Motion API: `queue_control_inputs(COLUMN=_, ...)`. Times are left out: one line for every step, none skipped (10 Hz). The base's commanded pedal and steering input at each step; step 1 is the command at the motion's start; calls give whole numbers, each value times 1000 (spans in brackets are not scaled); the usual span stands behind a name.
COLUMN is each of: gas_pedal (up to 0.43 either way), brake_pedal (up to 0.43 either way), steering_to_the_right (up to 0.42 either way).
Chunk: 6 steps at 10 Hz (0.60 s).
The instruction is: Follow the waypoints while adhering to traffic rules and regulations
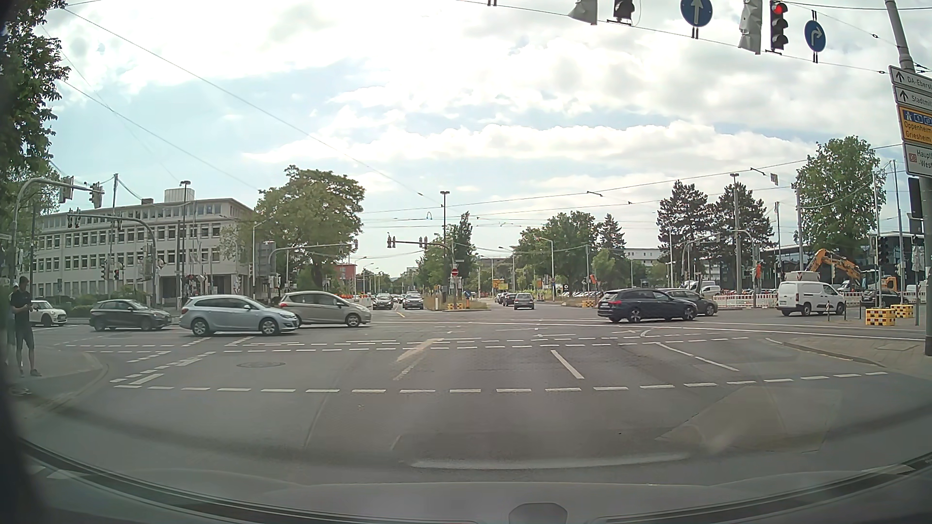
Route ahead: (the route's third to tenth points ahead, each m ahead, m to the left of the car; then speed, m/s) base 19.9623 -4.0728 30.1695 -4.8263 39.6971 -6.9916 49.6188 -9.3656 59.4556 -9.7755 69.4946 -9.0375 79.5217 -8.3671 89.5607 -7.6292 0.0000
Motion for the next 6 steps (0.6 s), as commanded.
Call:
queue_control_inputs(gas_pedal=0, brake_pedal=268, steering_to_the_right=21)
queue_control_inputs(gas_pedal=0, brake_pedal=268, steering_to_the_right=20)
queue_control_inputs(gas_pedal=0, brake_pedal=262, steering_to_the_right=21)
queue_control_inputs(gas_pedal=0, brake_pedal=268, steering_to_the_right=20)
queue_control_inputs(gas_pedal=0, brake_pedal=268, steering_to_the_right=20)
queue_control_inputs(gas_pedal=0, brake_pedal=268, steering_to_the_right=20)
